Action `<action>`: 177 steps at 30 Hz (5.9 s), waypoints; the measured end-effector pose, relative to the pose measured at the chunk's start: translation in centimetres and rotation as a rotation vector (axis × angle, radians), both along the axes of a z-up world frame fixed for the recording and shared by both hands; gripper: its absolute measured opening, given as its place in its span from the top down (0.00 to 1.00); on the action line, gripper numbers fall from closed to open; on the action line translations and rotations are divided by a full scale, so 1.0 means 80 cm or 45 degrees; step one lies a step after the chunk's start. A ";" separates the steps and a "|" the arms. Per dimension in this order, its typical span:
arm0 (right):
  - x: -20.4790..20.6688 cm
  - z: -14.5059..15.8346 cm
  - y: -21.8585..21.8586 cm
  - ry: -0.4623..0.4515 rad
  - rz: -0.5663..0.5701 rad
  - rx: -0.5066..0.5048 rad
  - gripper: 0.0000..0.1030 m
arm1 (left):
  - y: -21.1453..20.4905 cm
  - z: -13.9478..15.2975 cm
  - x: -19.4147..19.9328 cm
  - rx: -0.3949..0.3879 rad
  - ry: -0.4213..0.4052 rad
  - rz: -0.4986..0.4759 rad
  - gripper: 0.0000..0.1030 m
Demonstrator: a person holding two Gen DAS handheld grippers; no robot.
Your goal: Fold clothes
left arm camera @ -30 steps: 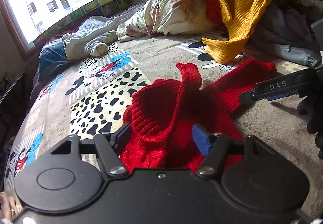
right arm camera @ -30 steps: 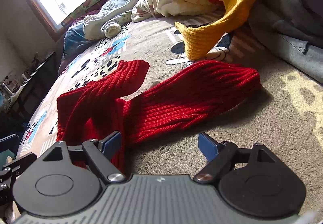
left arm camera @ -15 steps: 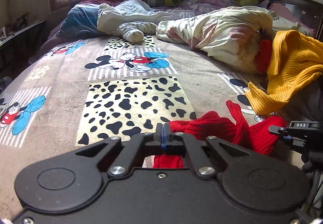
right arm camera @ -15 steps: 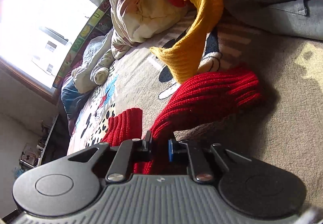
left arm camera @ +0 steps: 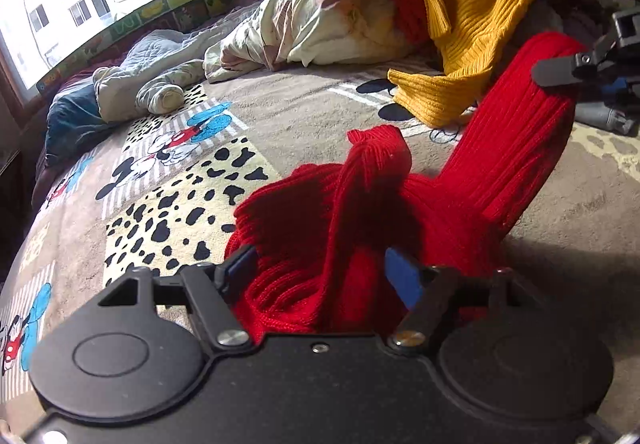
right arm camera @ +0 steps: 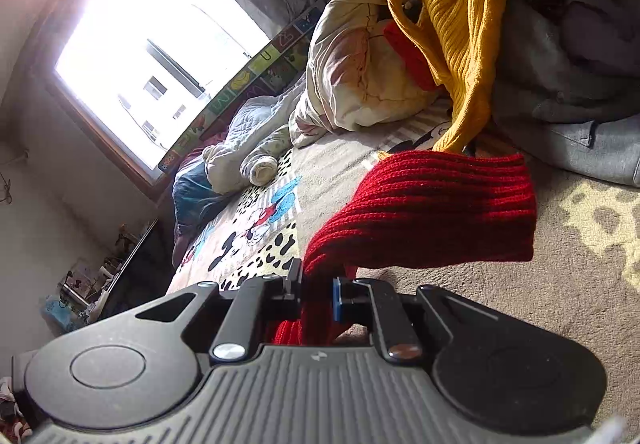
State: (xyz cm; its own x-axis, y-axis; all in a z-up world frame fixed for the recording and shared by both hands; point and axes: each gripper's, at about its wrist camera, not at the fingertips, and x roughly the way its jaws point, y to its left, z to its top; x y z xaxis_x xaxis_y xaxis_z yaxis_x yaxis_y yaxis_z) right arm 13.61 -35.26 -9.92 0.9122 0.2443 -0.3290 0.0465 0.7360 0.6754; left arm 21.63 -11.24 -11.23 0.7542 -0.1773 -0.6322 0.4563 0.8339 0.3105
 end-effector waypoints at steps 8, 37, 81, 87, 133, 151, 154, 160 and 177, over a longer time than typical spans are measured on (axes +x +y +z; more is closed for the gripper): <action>0.014 0.035 -0.038 -0.053 -0.057 -0.005 0.86 | 0.127 0.088 0.015 -0.402 -0.024 0.306 0.94; -0.049 0.034 -0.029 0.209 0.093 -0.641 0.40 | 0.333 0.059 -0.038 -0.946 0.354 0.521 0.47; -0.036 0.302 0.125 -0.594 0.400 -1.390 0.79 | 0.207 0.322 -0.098 -0.571 -0.264 -0.232 0.93; -0.071 0.347 0.073 -0.650 0.284 -1.467 0.79 | 0.168 0.341 -0.166 -0.786 -0.242 -0.330 0.93; -0.100 0.025 0.396 -0.287 1.126 -1.536 0.29 | 0.420 0.012 -0.143 -1.416 0.326 1.040 0.52; -0.133 -0.074 0.388 -0.150 0.862 -1.549 0.61 | 0.374 -0.030 0.053 -0.511 0.523 0.273 0.89; -0.122 -0.056 0.369 -0.136 0.869 -1.518 0.79 | 0.374 -0.020 0.047 -0.638 0.496 0.365 0.93; -0.109 0.039 0.285 -0.257 0.659 -1.547 0.83 | 0.397 0.048 -0.028 -1.140 0.454 0.438 0.94; -0.119 0.322 0.141 -0.605 0.733 -1.599 0.99 | 0.361 0.213 -0.207 -1.760 0.249 0.371 0.94</action>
State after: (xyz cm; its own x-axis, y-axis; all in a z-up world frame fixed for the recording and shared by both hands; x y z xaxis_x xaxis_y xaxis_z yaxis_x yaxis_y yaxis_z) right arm 4.11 -23.99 15.83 0.8708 0.3908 -0.2984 -0.4916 0.6796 -0.5446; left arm 5.06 17.64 5.84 0.7923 -0.5836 -0.1780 0.1588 0.4790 -0.8633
